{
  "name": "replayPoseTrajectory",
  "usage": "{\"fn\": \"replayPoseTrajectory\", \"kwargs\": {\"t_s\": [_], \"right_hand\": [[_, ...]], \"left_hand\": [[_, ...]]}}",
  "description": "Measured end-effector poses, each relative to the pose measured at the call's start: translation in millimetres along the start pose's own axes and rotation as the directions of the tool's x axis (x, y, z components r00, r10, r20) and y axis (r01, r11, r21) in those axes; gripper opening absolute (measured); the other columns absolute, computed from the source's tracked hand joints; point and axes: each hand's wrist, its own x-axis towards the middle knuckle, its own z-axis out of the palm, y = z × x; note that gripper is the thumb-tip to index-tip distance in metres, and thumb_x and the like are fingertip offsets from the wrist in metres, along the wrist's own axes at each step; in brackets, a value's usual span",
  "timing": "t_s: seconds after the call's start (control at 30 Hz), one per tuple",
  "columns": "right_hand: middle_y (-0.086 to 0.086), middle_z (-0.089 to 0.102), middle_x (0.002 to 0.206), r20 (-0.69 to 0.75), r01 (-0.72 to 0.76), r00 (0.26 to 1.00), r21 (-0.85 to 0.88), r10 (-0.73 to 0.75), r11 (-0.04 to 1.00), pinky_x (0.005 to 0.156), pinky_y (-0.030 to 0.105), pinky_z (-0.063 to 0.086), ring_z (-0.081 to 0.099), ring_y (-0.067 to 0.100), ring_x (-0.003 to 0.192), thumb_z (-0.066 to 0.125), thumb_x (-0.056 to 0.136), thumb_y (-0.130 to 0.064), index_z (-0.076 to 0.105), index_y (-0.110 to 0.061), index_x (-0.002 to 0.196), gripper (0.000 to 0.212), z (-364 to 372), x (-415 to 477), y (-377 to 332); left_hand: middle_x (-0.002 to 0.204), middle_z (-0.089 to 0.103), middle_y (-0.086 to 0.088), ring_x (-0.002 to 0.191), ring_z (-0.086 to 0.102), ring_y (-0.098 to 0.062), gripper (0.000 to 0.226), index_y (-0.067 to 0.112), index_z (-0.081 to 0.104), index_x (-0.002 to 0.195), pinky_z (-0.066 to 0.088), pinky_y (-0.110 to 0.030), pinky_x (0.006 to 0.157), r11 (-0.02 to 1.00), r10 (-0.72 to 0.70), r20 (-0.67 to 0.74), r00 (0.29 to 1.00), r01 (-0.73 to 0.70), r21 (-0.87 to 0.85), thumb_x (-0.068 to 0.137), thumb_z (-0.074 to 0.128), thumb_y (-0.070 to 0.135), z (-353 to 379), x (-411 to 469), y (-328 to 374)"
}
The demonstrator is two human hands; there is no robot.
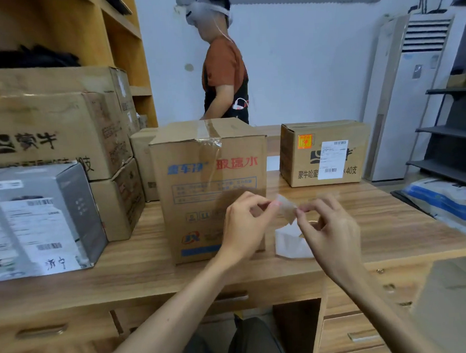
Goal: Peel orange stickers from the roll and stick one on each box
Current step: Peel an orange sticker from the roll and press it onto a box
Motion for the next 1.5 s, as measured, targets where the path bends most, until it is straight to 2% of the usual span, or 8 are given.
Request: {"fn": "replayPoseTrajectory", "kwargs": {"t_s": [0.13, 0.4, 0.57, 0.67, 0.87, 1.07, 1.3, 1.5], "right_hand": [[0.001, 0.057, 0.089, -0.026, 0.248, 0.967, -0.097, -0.252, 0.964, 0.038, 0.030, 0.036, 0.052, 0.016, 0.052, 0.063, 0.093, -0.024, 0.066, -0.012, 0.088, 0.013, 19.0, 3.8, -31.4], [0.007, 0.062, 0.087, -0.053, 0.477, 0.868, -0.182, -0.493, 0.860, 0.050, 0.033, 0.043, 0.057, 0.023, 0.064, 0.061, 0.094, -0.019, 0.066, -0.009, 0.086, 0.014, 43.0, 14.4, -77.3], [0.001, 0.061, 0.090, -0.074, 0.439, 0.895, -0.036, -0.440, 0.898, 0.049, 0.035, 0.047, 0.059, 0.019, 0.072, 0.061, 0.096, -0.031, 0.067, -0.014, 0.091, 0.019, 43.9, 26.4, -91.2], [-0.009, 0.061, 0.091, -0.005, 0.160, 0.987, 0.155, -0.161, 0.975, 0.056, 0.036, 0.047, 0.060, 0.013, 0.078, 0.063, 0.094, -0.041, 0.066, -0.022, 0.086, 0.021, 48.5, 44.4, -98.1], [-0.009, 0.071, 0.085, 0.302, -0.138, 0.952, 0.558, -0.045, 0.819, 0.068, 0.016, 0.042, 0.061, 0.000, 0.079, 0.073, 0.087, -0.033, 0.074, -0.023, 0.085, 0.010, 60.9, 70.3, -115.0], [-0.012, 0.065, 0.084, 0.273, -0.108, 0.960, 0.549, -0.055, 0.829, 0.069, 0.021, 0.039, 0.057, 0.002, 0.081, 0.075, 0.086, -0.031, 0.070, -0.023, 0.078, 0.012, 73.8, 76.6, -132.6], [0.002, 0.058, 0.131, 0.016, 0.300, 0.951, 0.180, -0.308, 0.937, 0.100, 0.039, 0.033, 0.048, 0.023, 0.123, 0.076, 0.083, -0.025, 0.065, -0.019, 0.074, 0.015, 91.0, 86.6, -135.8], [0.002, 0.061, 0.133, 0.080, 0.235, 0.962, 0.247, -0.262, 0.940, 0.113, 0.046, 0.028, 0.047, 0.022, 0.132, 0.073, 0.086, -0.022, 0.063, -0.018, 0.074, 0.016, 106.3, 97.3, -137.9]], "left_hand": [[0.088, 0.068, 0.006, 0.083, 0.063, -0.010, 0.022, 0.024, 0.080, 0.086, 0.053, -0.031, 0.076, 0.998, -0.054, -0.059, 0.997, 0.052, -0.027, 0.092, 0.070, 0.042, -31.7, -0.1, 13.5], [0.075, 0.075, 0.011, 0.075, 0.066, -0.002, 0.008, 0.021, 0.081, 0.077, 0.050, -0.021, 0.075, 0.981, -0.192, -0.232, 0.953, 0.186, -0.050, 0.083, 0.077, 0.023, -81.5, 11.1, 22.9], [0.078, 0.075, 0.005, 0.074, 0.062, -0.003, 0.007, 0.020, 0.079, 0.079, 0.046, -0.019, 0.072, 0.986, -0.167, -0.252, 0.953, 0.163, -0.037, 0.086, 0.077, 0.021, -119.9, 17.7, 26.1], [0.089, 0.074, 0.000, 0.080, 0.062, -0.007, 0.005, 0.018, 0.078, 0.085, 0.047, -0.022, 0.077, 0.993, -0.117, -0.196, 0.974, 0.109, -0.053, 0.090, 0.075, 0.017, -142.1, 18.0, 28.0], [0.077, 0.066, 0.014, 0.069, 0.046, -0.007, 0.009, 0.024, 0.079, 0.086, 0.039, -0.022, 0.067, 1.000, -0.008, -0.137, 0.991, 0.009, 0.009, 0.090, 0.075, 0.018, -173.7, 19.4, 21.6], [0.098, 0.067, 0.013, 0.088, 0.060, -0.006, 0.005, 0.025, 0.080, 0.086, 0.047, -0.032, 0.084, 0.990, 0.076, -0.164, 0.984, -0.055, 0.127, 0.089, 0.077, 0.023, -191.1, 27.0, 14.1], [0.138, 0.056, 0.022, 0.134, 0.037, 0.004, 0.010, 0.026, 0.080, 0.091, 0.029, -0.033, 0.108, 0.896, 0.194, -0.156, 0.969, -0.110, 0.429, 0.092, 0.072, 0.033, -196.7, 39.3, 17.9], [0.132, 0.064, 0.016, 0.137, 0.043, -0.002, 0.009, 0.027, 0.079, 0.092, 0.032, -0.050, 0.118, 0.875, 0.234, -0.170, 0.957, -0.132, 0.465, 0.092, 0.072, 0.032, -198.0, 52.3, 6.5]]}}
